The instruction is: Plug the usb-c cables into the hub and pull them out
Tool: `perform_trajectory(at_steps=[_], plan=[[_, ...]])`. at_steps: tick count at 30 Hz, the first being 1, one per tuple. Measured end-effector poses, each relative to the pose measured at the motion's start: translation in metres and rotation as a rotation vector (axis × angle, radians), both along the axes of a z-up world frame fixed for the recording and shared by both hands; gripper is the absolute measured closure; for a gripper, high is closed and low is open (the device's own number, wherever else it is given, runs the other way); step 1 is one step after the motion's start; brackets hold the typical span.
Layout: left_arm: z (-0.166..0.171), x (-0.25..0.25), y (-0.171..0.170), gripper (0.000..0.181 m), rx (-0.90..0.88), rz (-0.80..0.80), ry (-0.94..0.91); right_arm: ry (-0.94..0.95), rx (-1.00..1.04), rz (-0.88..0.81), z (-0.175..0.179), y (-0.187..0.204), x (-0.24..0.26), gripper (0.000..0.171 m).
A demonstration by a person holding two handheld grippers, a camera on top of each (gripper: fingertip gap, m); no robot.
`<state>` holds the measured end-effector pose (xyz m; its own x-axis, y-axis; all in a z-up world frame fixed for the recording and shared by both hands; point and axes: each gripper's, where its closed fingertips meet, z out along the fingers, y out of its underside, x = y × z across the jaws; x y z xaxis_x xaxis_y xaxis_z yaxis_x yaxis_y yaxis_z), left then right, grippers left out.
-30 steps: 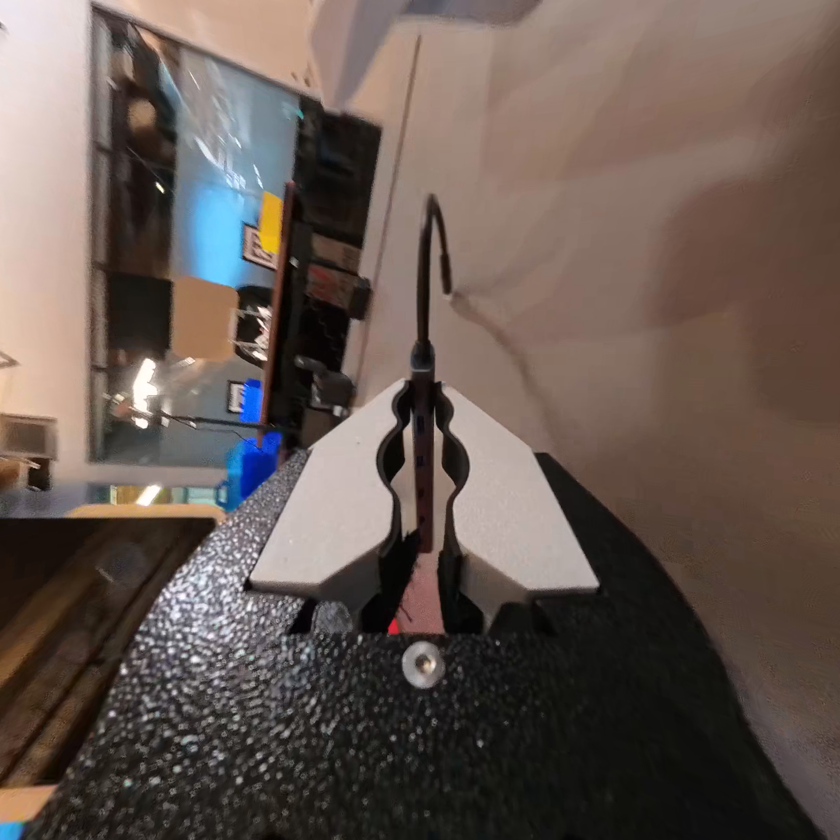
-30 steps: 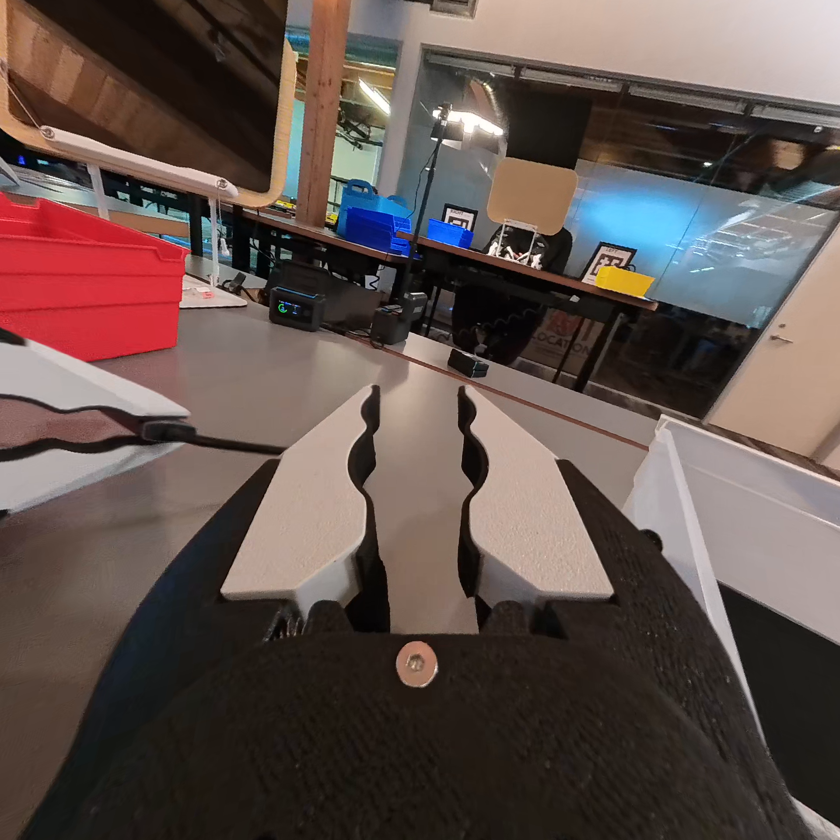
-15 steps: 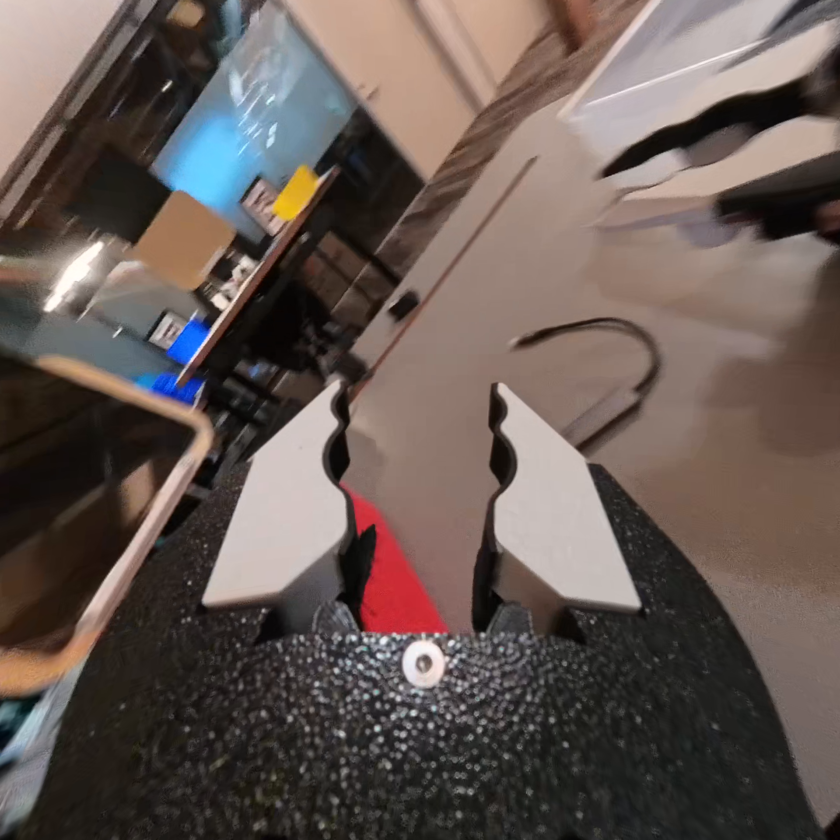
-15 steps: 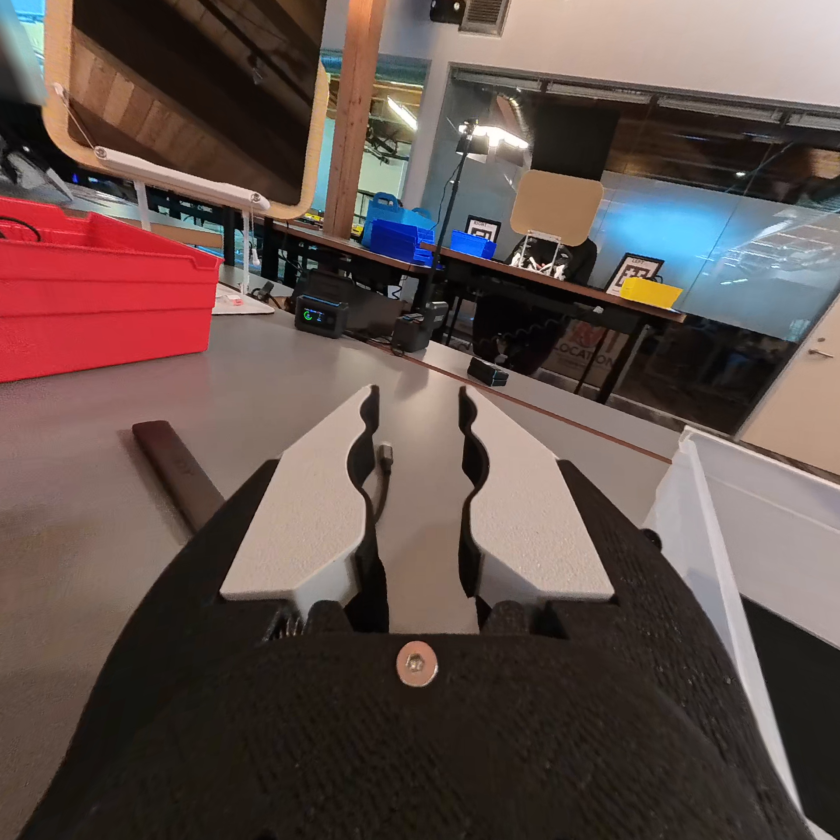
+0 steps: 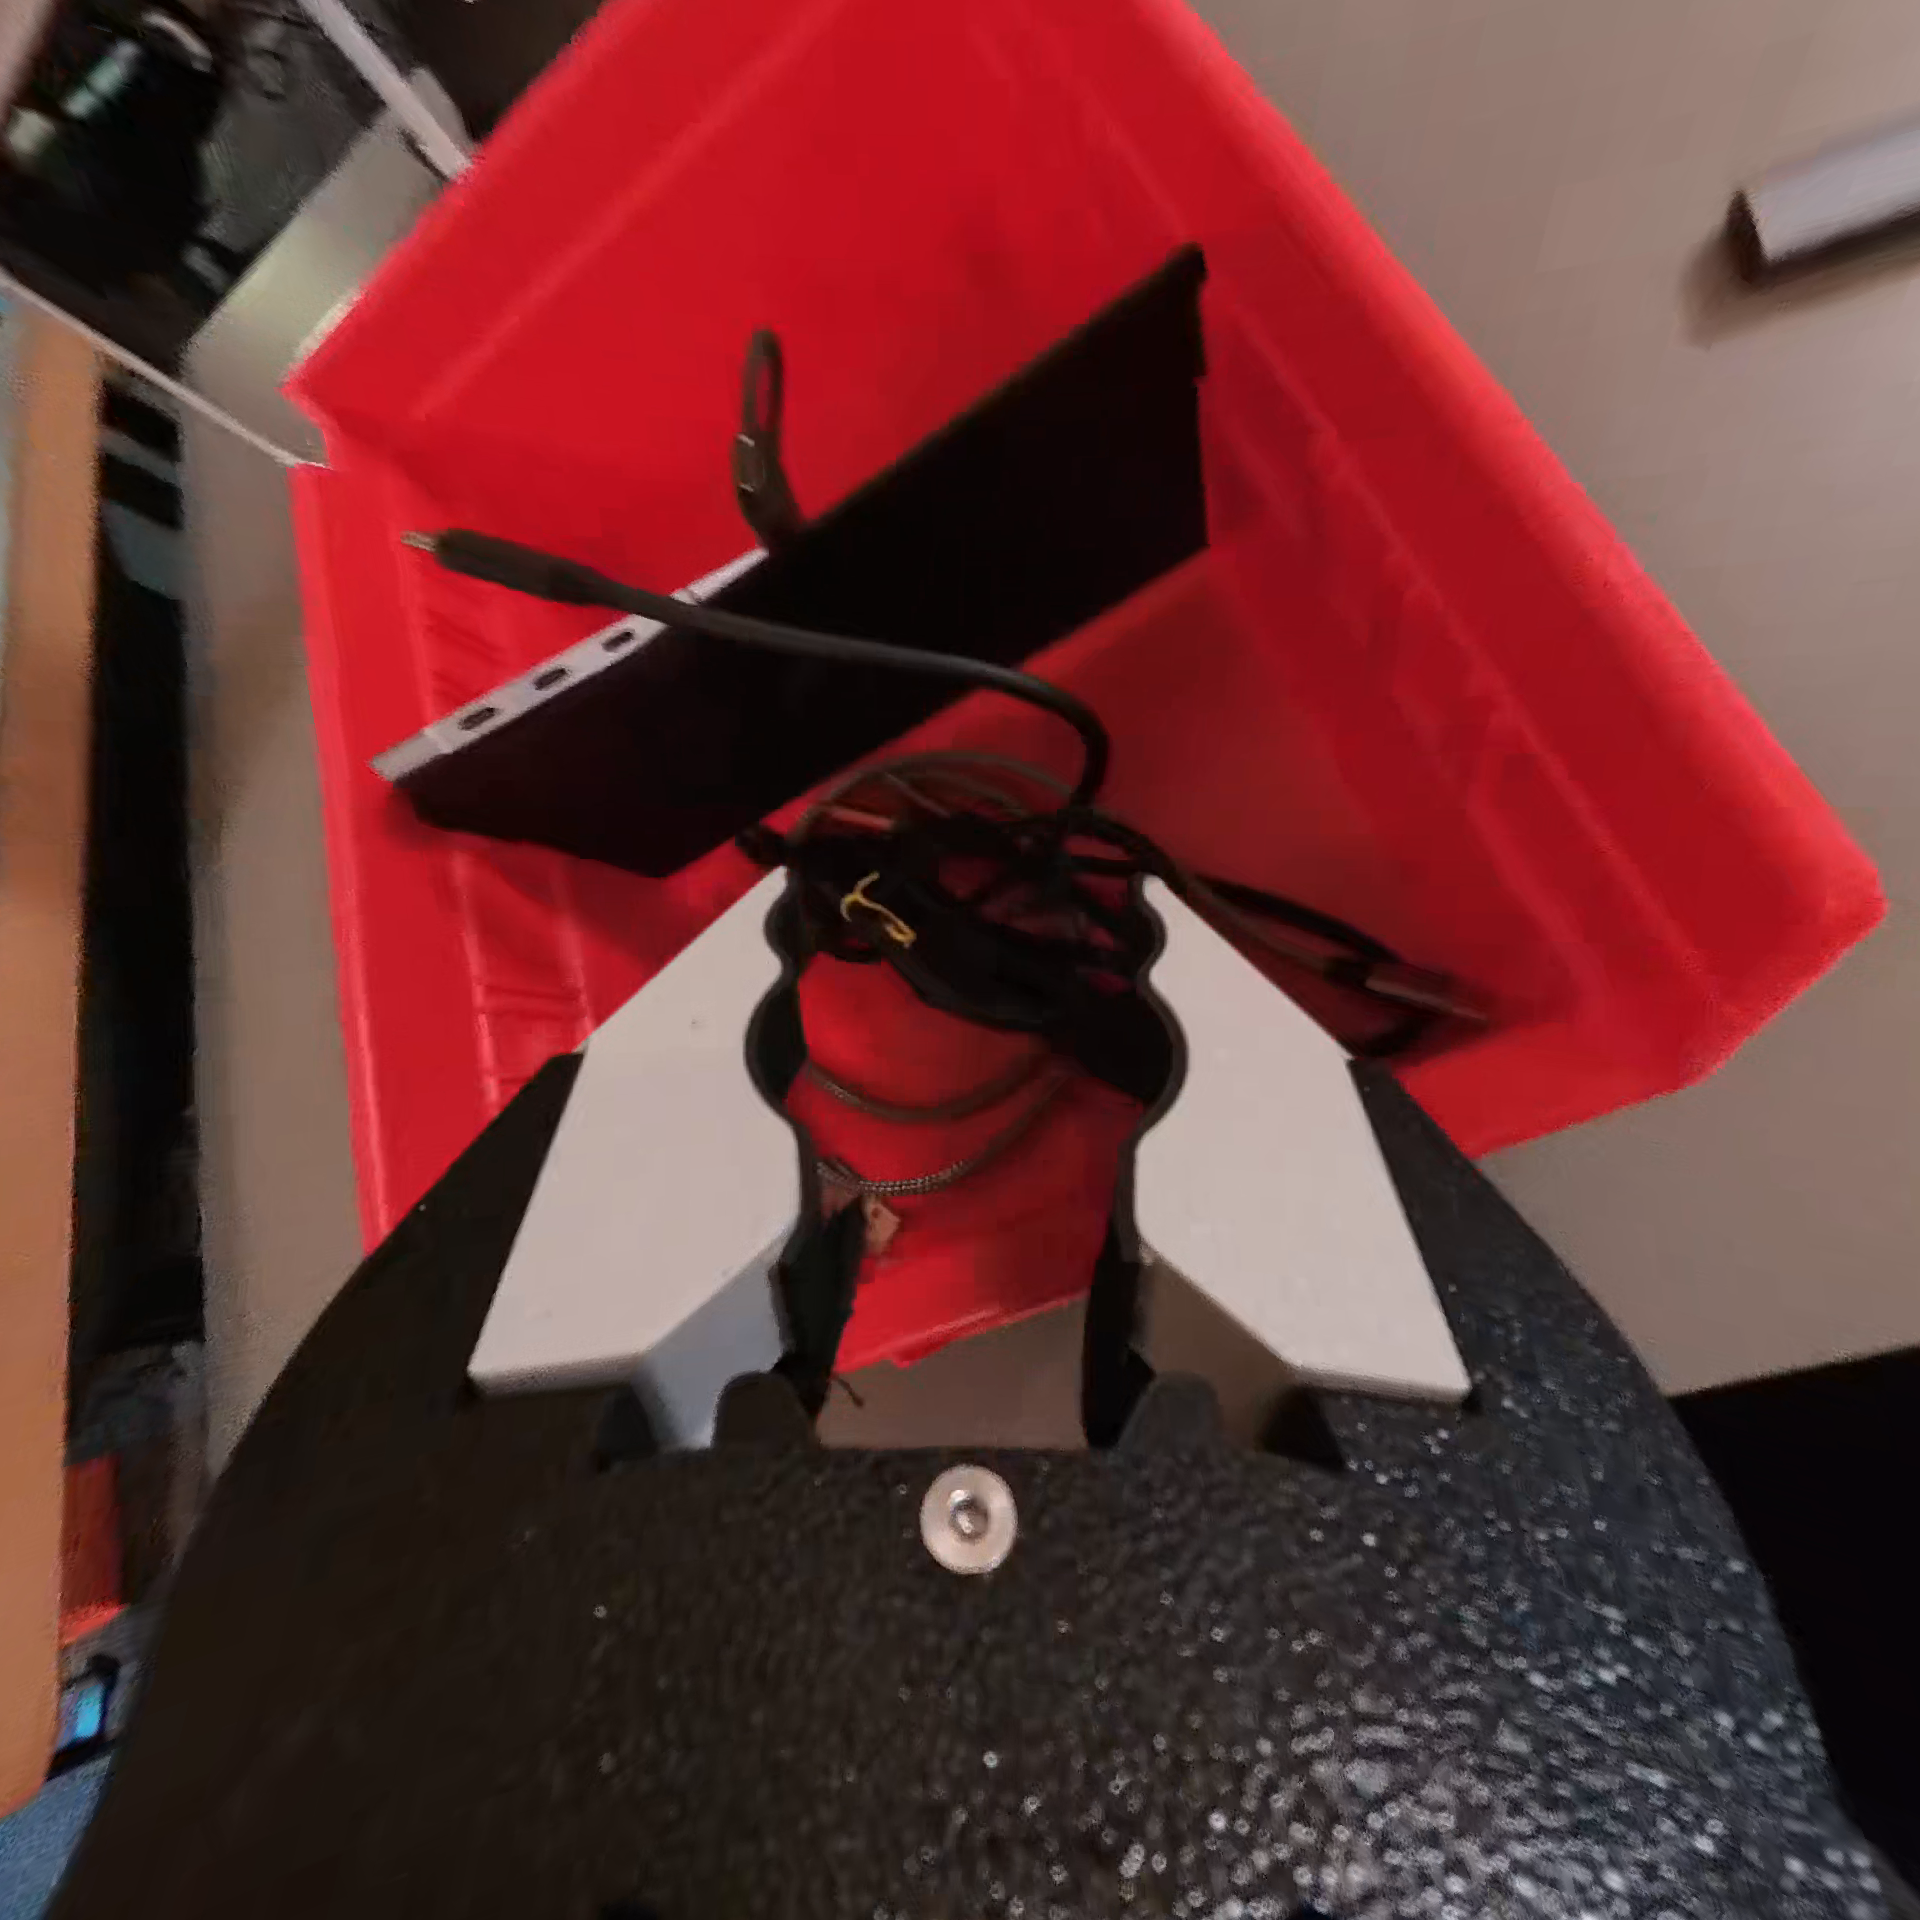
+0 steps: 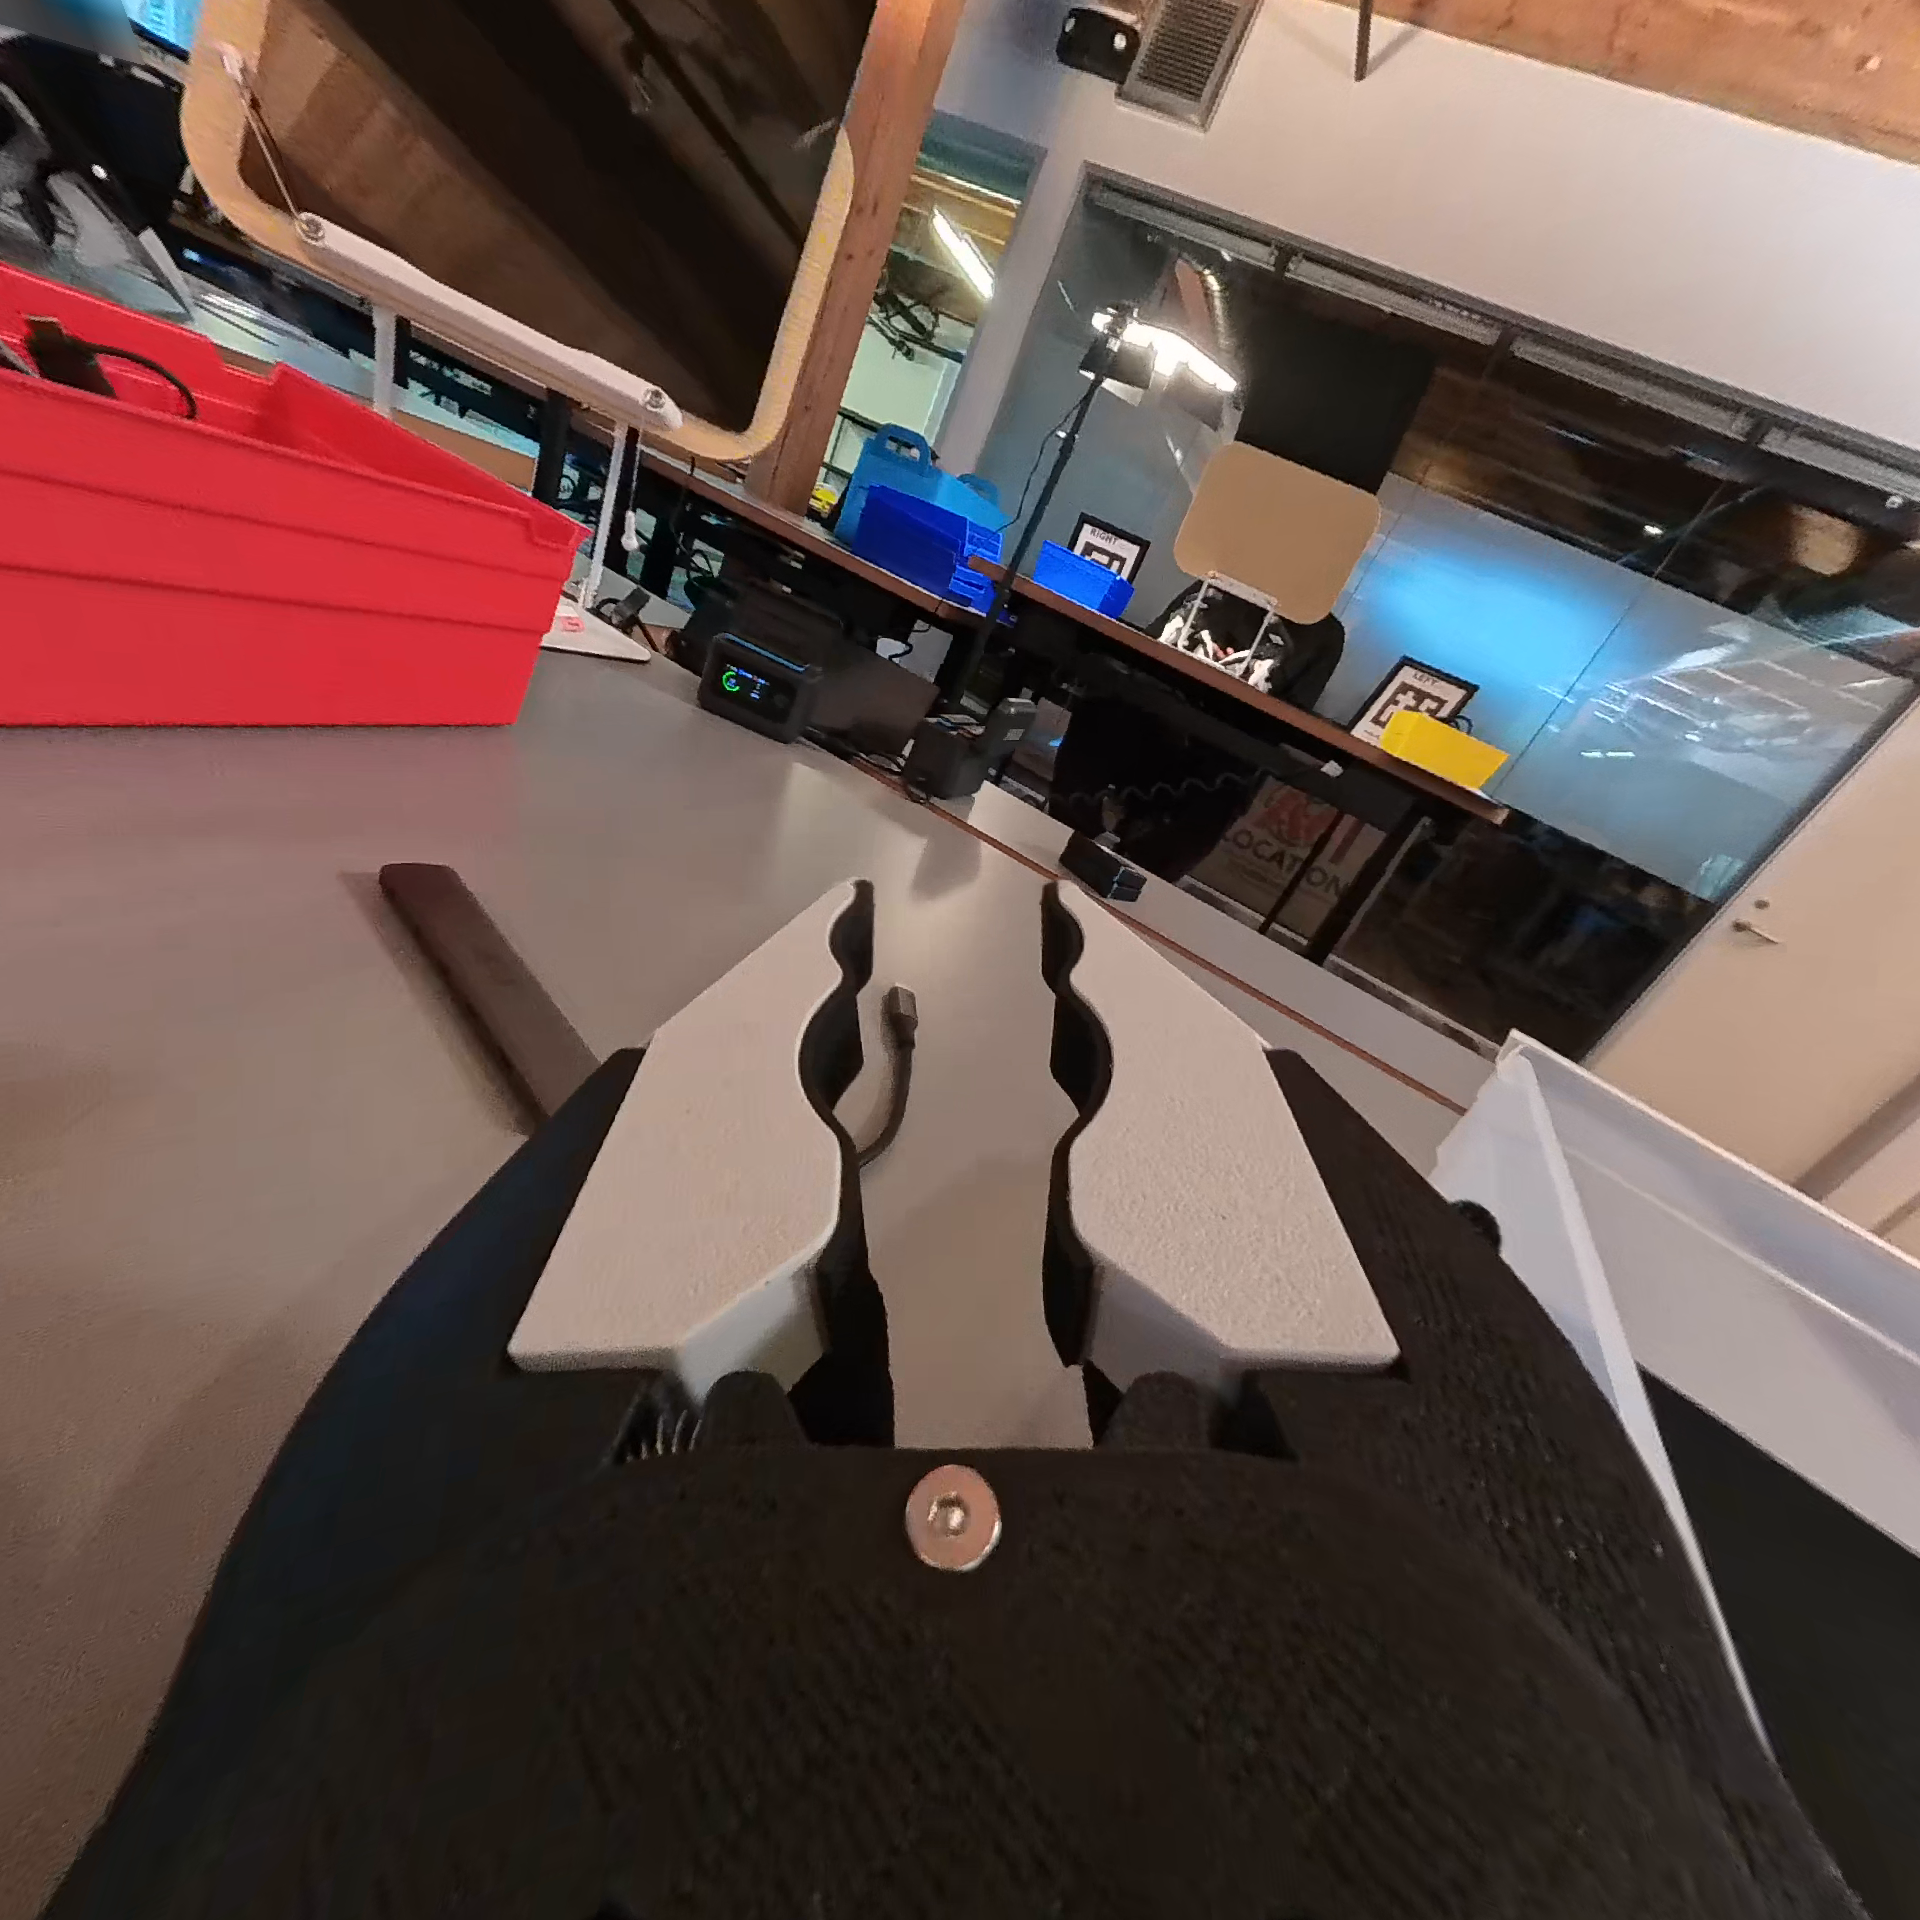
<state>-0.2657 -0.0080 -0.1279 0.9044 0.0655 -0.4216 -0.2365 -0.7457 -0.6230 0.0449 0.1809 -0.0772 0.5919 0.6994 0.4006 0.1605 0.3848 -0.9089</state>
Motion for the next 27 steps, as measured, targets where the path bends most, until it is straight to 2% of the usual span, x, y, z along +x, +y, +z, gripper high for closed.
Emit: perform_trajectory(at_steps=[10,13,15,16,17,18,22,27], plan=[[0.003,0.026,-0.003,0.129,0.008,-0.174,-0.013,-0.01,-0.038,-0.005,-0.005,-0.001,0.003,0.141],[-0.008,0.024,-0.005,0.127,-0.058,-0.177,0.021,-0.012,-0.049,0.002,-0.007,-0.002,0.003,0.142],[-0.017,0.016,-0.007,0.129,-0.142,-0.17,0.124,-0.011,-0.045,0.004,-0.006,-0.002,0.003,0.143],[-0.013,0.014,-0.006,0.132,-0.144,-0.176,0.178,-0.011,-0.045,0.004,-0.006,-0.001,0.002,0.143],[-0.006,0.011,-0.003,0.145,-0.126,-0.165,0.227,-0.013,-0.045,0.003,-0.007,-0.001,0.002,0.143],[0.001,0.008,-0.001,0.169,-0.103,-0.155,0.254,-0.013,-0.045,0.002,-0.007,0.0,0.002,0.144],[0.03,-0.003,-0.001,0.18,0.052,-0.067,0.175,0.002,-0.045,0.006,-0.004,-0.001,0.002,0.145],[0.101,-0.02,-0.009,0.18,0.368,0.013,0.183,-0.01,-0.045,0.011,-0.006,-0.001,0.0,0.146]])
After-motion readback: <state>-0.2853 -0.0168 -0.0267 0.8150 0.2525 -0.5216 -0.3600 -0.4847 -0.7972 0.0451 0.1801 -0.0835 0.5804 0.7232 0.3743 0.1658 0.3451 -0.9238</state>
